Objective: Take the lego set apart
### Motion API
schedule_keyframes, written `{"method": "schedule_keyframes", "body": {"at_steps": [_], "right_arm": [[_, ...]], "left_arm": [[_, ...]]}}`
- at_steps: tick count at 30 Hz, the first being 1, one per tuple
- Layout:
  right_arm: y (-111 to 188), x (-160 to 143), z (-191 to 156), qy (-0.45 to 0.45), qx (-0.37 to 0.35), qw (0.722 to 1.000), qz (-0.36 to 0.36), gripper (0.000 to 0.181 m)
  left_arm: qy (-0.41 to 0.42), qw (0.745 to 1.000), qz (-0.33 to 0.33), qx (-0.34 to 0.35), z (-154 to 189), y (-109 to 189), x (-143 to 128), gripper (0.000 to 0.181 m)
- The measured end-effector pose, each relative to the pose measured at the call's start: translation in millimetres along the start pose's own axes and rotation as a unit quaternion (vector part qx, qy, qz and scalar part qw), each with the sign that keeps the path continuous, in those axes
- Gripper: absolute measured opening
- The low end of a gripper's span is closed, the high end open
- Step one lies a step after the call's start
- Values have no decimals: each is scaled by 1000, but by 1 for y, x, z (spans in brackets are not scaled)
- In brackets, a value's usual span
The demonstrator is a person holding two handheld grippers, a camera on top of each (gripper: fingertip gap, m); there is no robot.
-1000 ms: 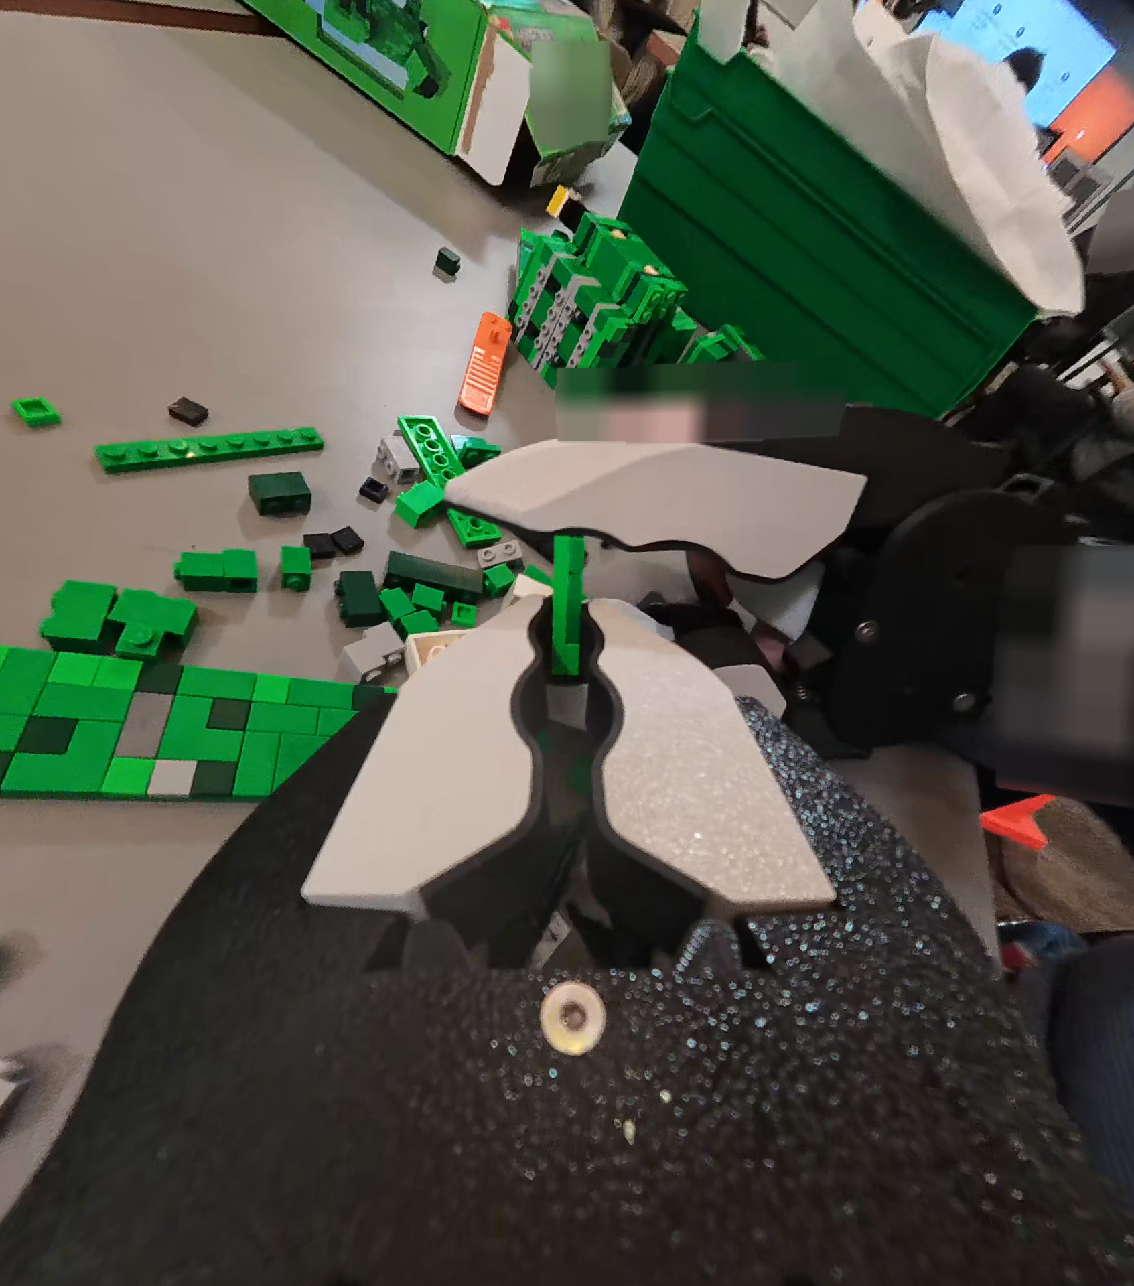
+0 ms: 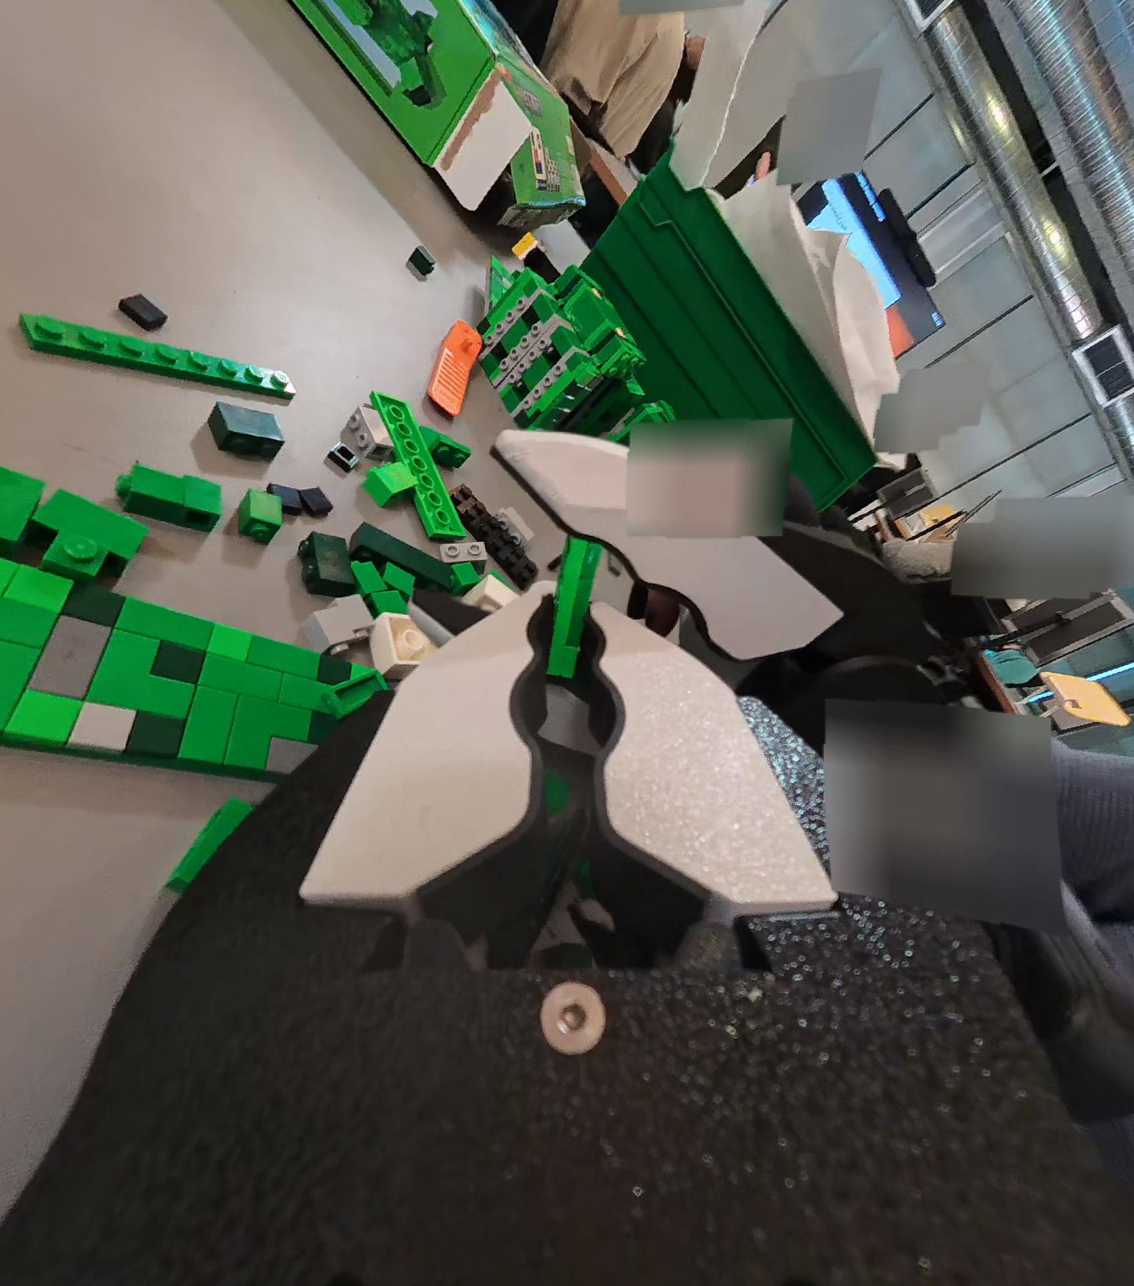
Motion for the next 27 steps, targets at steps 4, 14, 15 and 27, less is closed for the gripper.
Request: {"method": "schedule_keyframes", "body": {"at_steps": [4,14,15,27], "right_arm": [[1,0,3,-57,24,998,28,39],[28,4,44,-391,150,895,157,39],[34,9,51,-447,181,855,192,34],[56,23,66,-628,404,602,284,11]], "left_arm": [[-17,1000,9,-12,3,-1,2,6],[-51,972,224,-58,11,34,48,5],[-59,970,226,-68,14,33,49,5],[-108,947,229,-196,46,32,45,6]]}}
Point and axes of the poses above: each gripper's, where its closed fingertips meet, y back along the fingers, x out of its top, z = x × y across the jaws, the point moved 3 cm from there along y, back along the fingers, and after that the axes turned 9 degrees about -y, right-handed, at the moved point
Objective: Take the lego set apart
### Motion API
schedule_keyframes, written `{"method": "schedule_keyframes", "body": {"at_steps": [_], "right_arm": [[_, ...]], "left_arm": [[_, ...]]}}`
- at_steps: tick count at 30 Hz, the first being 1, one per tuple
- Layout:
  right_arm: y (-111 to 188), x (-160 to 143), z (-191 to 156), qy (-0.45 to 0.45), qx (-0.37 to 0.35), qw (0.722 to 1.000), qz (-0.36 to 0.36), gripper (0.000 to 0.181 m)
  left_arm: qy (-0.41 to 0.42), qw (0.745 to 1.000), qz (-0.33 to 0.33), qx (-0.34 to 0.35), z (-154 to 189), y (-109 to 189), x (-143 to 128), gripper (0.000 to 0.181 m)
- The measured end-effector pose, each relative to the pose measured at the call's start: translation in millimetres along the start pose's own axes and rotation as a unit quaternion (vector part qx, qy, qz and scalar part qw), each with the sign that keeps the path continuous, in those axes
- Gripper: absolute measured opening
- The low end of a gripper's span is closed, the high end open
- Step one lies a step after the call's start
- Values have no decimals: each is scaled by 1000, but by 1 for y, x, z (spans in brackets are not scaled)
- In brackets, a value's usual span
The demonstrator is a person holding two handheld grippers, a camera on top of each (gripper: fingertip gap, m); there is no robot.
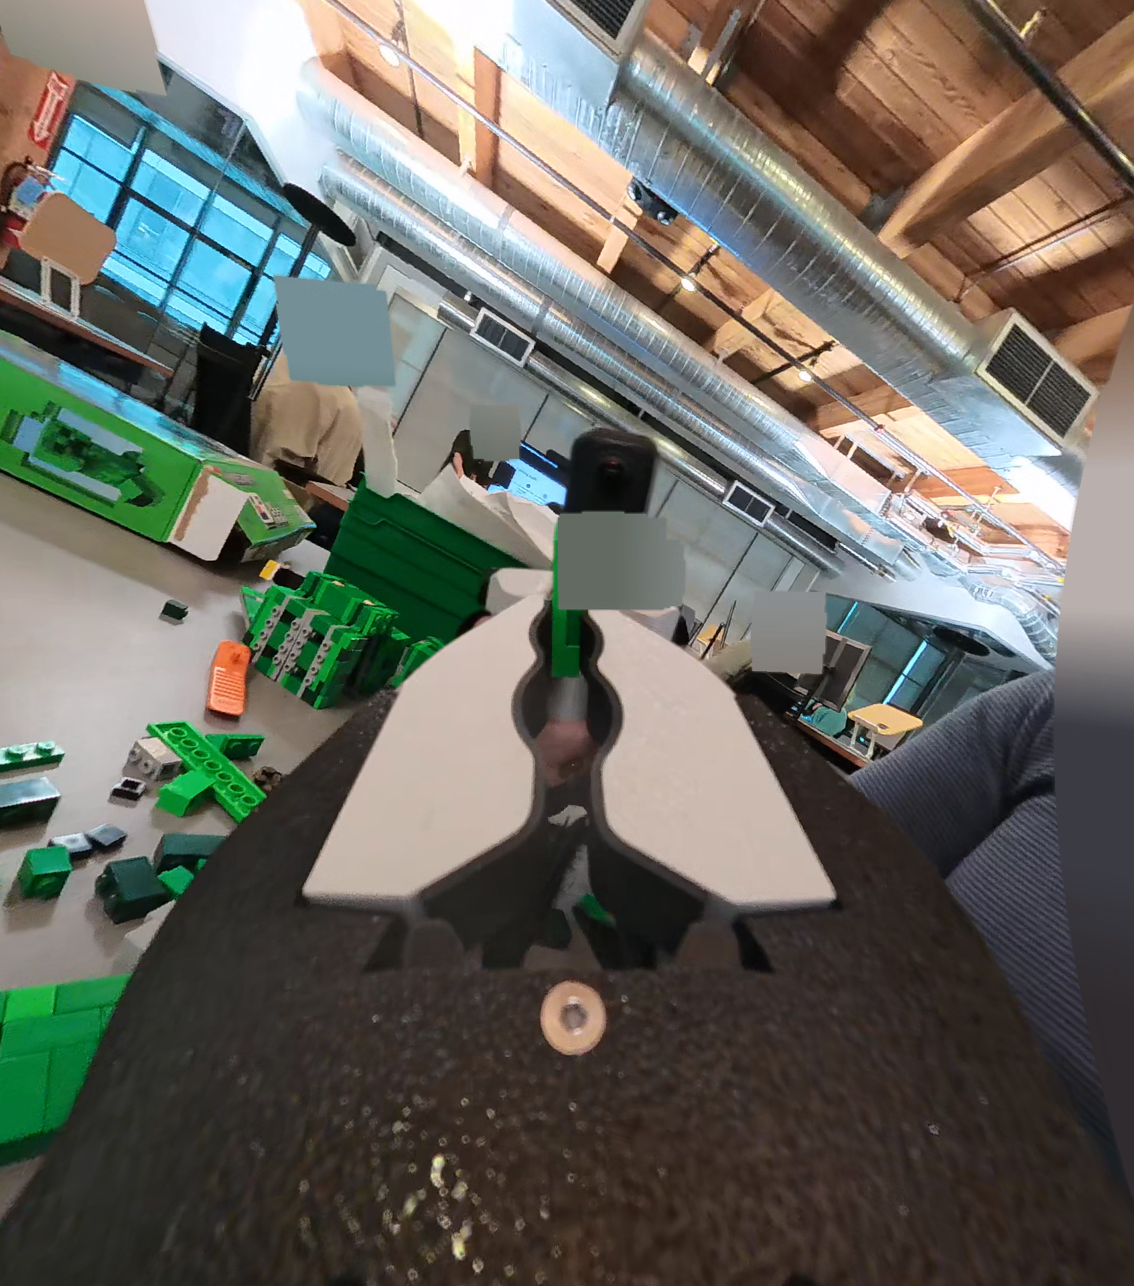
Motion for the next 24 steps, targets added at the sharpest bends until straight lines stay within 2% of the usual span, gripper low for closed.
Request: {"method": "schedule_keyframes", "body": {"at_steps": [5,7,8,10,13,15,19,20,22,24], "right_arm": [[5,-4,5,-4,9,999,-34,7],[11,-10,9,22,-9,997,-79,6],[14,-13,11,40,-18,994,-103,5],[19,-20,11,63,-24,987,-148,6],[21,-37,9,80,-13,972,-221,6],[21,-48,9,87,-12,962,-259,6],[21,-57,4,101,-1,951,-292,6],[21,-59,3,103,1,949,-299,6],[19,-56,11,129,-31,949,-287,7],[16,-48,21,189,-84,944,-258,28]], "left_arm": [[-12,999,-49,13,-1,-2,-5,8],[-29,995,-80,51,-9,0,-5,46],[-40,995,-79,47,-6,2,-2,49],[-67,991,-102,48,-3,6,0,45],[-112,970,-211,52,-2,9,-18,35],[-98,962,-253,31,2,9,-30,34],[-66,940,-334,-9,10,13,-52,14],[-68,937,-342,-10,11,13,-55,6],[-74,939,-334,26,2,13,-53,6],[-57,949,-299,88,-12,12,-44,6]]}}
Point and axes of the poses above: each gripper's, where its closed fingertips meet, y back along the fingers, x out of its top, z = x × y across the jaws, the point moved 3 cm from there along y, back along the fingers, and after that the axes turned 9 degrees about -y, right-handed, at the moved point
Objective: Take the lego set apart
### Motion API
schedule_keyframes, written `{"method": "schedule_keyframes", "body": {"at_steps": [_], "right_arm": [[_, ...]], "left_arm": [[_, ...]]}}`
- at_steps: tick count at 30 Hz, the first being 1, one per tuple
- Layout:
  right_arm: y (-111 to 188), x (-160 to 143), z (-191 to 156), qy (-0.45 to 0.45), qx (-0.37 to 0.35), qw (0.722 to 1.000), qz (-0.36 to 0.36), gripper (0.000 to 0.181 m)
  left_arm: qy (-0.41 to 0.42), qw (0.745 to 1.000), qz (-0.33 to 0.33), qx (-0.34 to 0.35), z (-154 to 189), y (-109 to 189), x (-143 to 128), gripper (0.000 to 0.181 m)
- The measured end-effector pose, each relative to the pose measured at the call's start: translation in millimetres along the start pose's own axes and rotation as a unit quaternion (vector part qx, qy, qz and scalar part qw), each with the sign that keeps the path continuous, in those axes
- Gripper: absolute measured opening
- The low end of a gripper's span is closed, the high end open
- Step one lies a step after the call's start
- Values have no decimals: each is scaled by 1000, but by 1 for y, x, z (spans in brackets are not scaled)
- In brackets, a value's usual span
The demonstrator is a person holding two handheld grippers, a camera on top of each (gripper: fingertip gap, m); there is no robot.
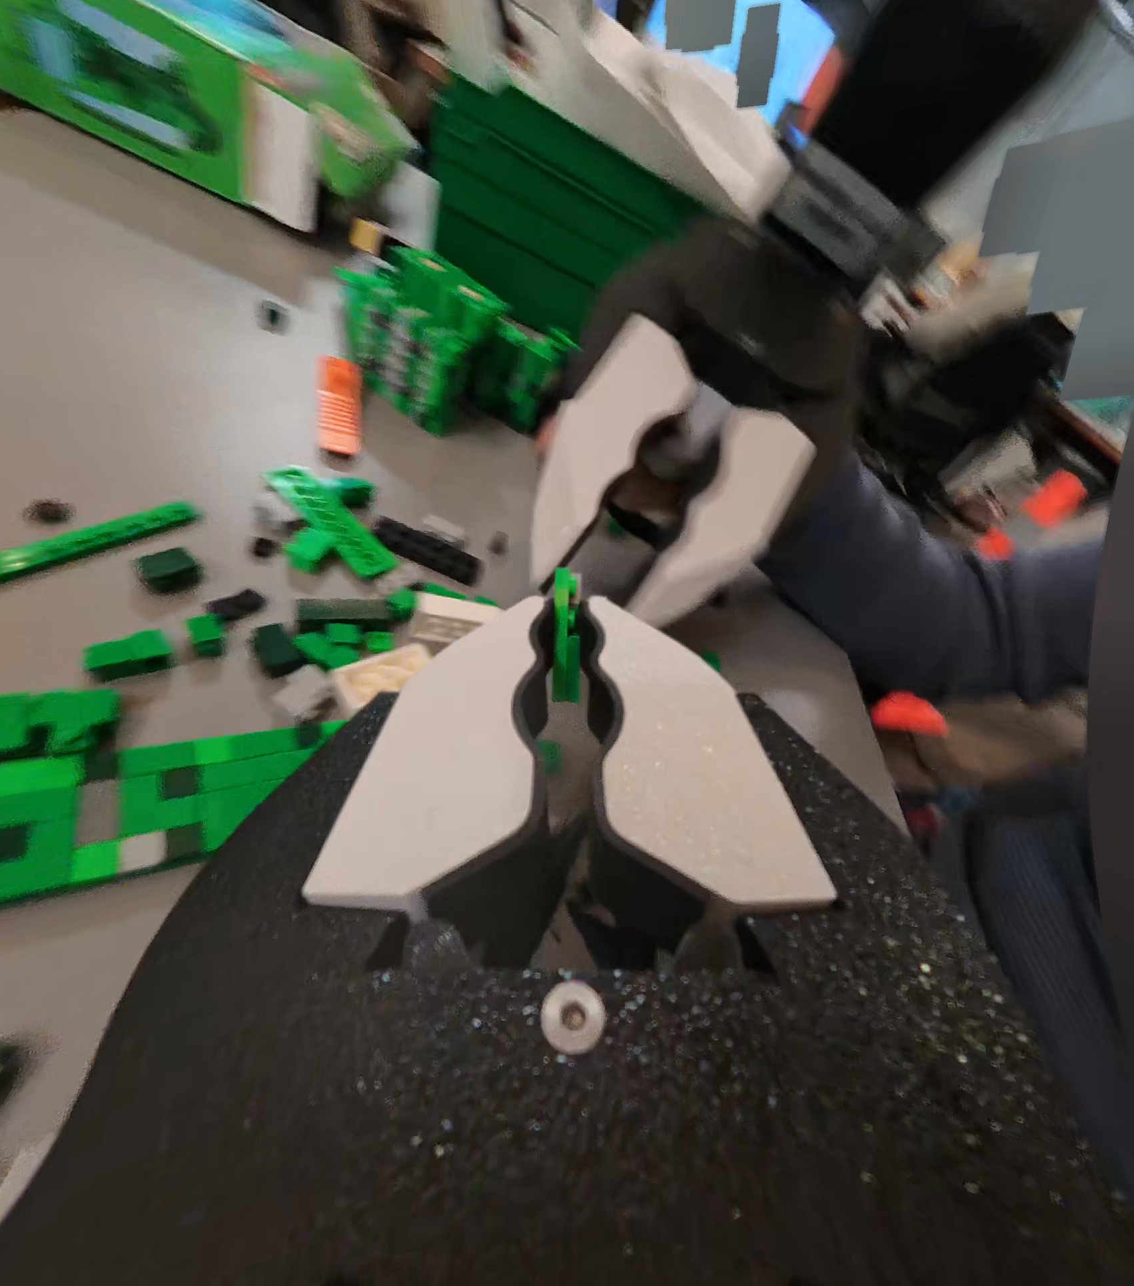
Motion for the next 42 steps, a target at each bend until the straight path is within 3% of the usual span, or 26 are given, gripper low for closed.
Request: {"method": "schedule_keyframes", "body": {"at_steps": [1,4,10,13,16,18,21,26,30,33,39,40,42], "right_arm": [[-2,3,6,28,-46,999,10,38],[-9,10,21,110,-194,975,10,66],[-30,15,21,187,-309,932,-25,63],[-23,16,27,216,-359,907,-33,36],[-21,15,26,216,-353,910,-31,36],[-20,17,26,228,-363,903,-31,45],[-21,17,26,228,-373,898,-44,38],[-22,15,30,237,-398,884,-61,41],[-23,15,33,231,-415,877,-66,60],[-23,11,35,227,-416,877,-78,41],[-24,8,35,235,-398,882,-88,41],[-24,7,34,240,-391,884,-91,41],[-27,6,30,257,-371,887,-96,41]], "left_arm": [[27,998,28,41,-11,3,5,6],[90,986,113,78,-24,14,17,6],[134,975,172,42,-19,10,24,5],[119,980,157,41,-16,6,22,5],[125,979,157,27,-15,4,21,5],[119,981,151,37,-17,3,19,5],[117,979,164,32,-15,3,22,5],[116,979,165,25,-13,2,22,5],[122,977,174,10,-11,0,22,5],[117,979,169,10,-10,-2,22,5],[143,976,161,-8,-10,-3,19,7],[137,979,148,-11,-9,-4,18,21],[104,990,95,-8,-6,-8,11,17]]}}
Point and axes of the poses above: each gripper's, where its closed fingertips meet, y back along the fingers, x out of its top, z = x × y across the jaws, the point moved 3 cm from there along y, back along the fingers, and after that the axes turned 9 degrees about -y, right-handed, at the moved point
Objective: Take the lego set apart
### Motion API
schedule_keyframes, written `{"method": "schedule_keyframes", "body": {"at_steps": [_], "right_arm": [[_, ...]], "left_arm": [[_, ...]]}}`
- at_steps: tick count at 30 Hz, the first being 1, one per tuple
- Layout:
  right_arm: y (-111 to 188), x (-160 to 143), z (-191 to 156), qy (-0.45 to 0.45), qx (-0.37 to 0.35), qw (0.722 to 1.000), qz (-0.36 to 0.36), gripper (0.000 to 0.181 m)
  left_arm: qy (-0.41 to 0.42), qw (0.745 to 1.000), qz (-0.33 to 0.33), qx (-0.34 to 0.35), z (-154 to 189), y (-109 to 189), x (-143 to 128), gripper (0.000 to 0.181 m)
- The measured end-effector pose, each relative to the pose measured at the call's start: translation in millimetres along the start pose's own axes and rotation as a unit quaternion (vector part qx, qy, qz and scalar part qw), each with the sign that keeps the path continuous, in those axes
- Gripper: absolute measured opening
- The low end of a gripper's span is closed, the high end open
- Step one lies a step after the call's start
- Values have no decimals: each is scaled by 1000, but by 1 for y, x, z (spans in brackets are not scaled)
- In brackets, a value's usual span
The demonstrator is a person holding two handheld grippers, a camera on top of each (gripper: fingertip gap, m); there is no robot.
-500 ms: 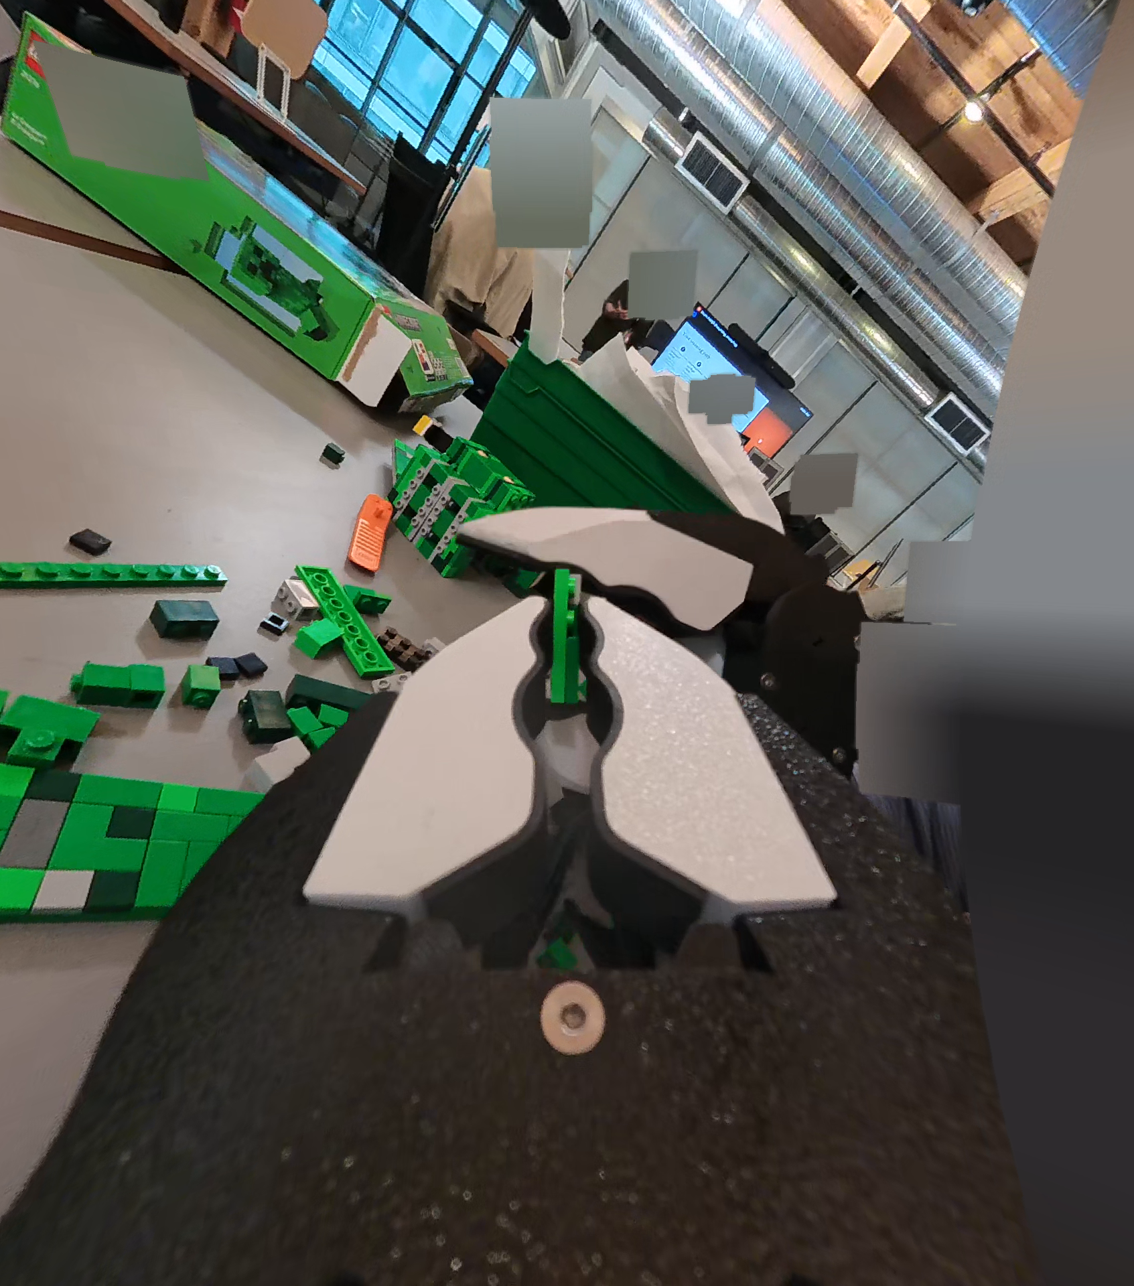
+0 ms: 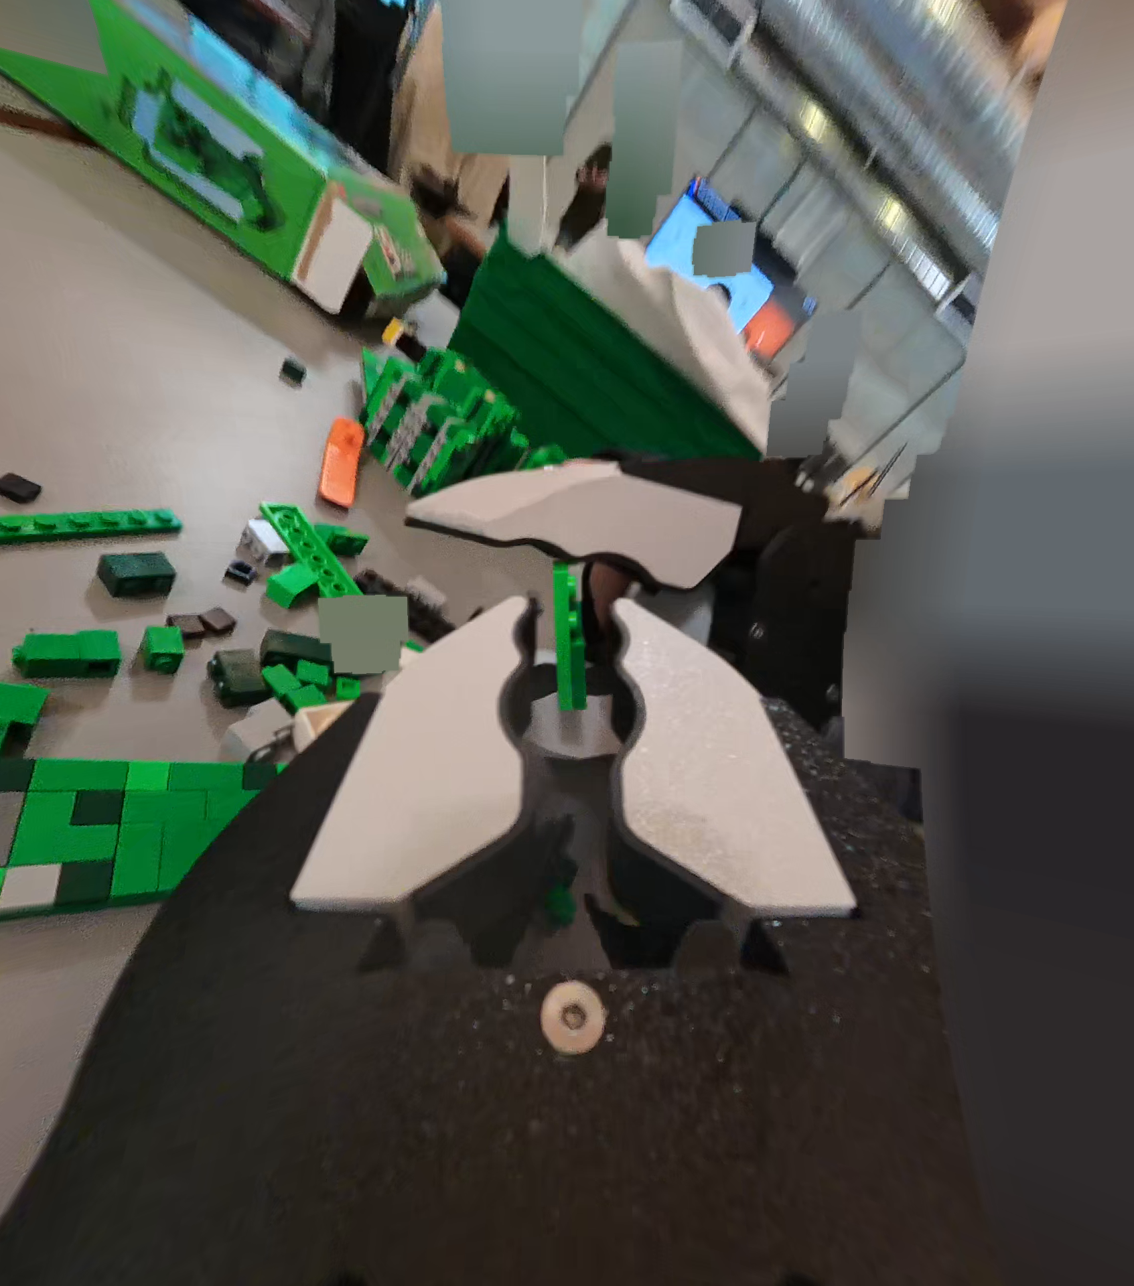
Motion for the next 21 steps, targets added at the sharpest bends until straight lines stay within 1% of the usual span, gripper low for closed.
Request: {"method": "schedule_keyframes", "body": {"at_steps": [1,3,5,11,13,15,18,21], "right_arm": [[1,0,-2,10,3,1000,3,41],[2,2,-2,26,-2,1000,9,41],[5,6,-2,29,-7,999,24,41],[-2,0,-10,17,18,1000,3,41],[-3,0,-8,19,9,1000,-1,41],[-5,-2,-5,37,-19,999,-17,40],[-11,-5,-4,68,-61,995,-37,40],[-15,-6,-3,96,-88,990,-47,40]], "left_arm": [[-22,1000,-21,1,2,-1,-5,7],[-33,999,-30,10,3,-1,-6,6],[-17,999,-28,-8,7,2,-4,6],[-53,996,-66,25,2,2,-11,7],[-37,998,-53,26,1,1,-9,6],[-4,999,-33,27,-2,0,-8,5],[36,999,-19,33,-8,0,-10,6],[66,997,-8,34,-12,2,-11,7]]}}
Point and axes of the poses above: each gripper's, where its closed fingertips meet, y back along the fingers, x out of its top, z = x × y across the jaws, the point moved 3 cm from there along y, back along the fingers, and after that the axes turned 9 degrees about -y, right-handed, at the moved point
